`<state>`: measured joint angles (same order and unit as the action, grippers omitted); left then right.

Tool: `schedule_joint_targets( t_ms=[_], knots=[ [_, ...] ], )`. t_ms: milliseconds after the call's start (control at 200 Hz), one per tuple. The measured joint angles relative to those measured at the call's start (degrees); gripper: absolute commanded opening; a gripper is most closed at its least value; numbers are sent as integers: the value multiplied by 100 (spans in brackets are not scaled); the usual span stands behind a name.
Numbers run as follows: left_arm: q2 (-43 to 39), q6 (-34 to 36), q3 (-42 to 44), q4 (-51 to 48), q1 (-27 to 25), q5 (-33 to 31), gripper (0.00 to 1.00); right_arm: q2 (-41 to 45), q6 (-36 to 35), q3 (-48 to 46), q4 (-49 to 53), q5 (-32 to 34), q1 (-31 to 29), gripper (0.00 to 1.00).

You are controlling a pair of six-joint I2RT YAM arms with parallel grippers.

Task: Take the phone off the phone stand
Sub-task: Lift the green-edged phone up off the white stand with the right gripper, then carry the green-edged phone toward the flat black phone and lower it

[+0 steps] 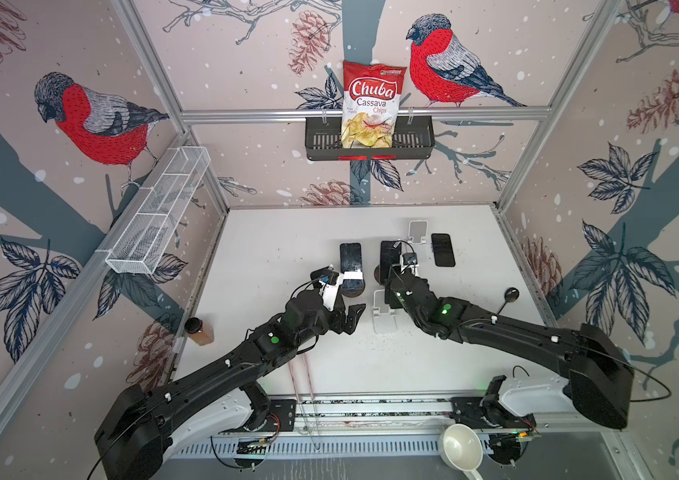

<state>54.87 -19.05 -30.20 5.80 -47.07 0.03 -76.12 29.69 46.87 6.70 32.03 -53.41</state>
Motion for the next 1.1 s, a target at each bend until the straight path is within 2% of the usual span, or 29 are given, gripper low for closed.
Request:
schedule_joint_targets(
  t_ms=[620, 796, 1101],
  knots=[
    [236, 2, -59, 170, -2, 142, 97, 817, -428, -92, 470, -407, 737, 62],
    [271, 4, -59, 175, -2, 168, 97, 824, -651, -44, 590, -778, 1331, 62],
    [431, 107, -120, 264, -2, 297, 97, 767, -1058, 17, 791, -1432, 2785, 62]
  ],
)
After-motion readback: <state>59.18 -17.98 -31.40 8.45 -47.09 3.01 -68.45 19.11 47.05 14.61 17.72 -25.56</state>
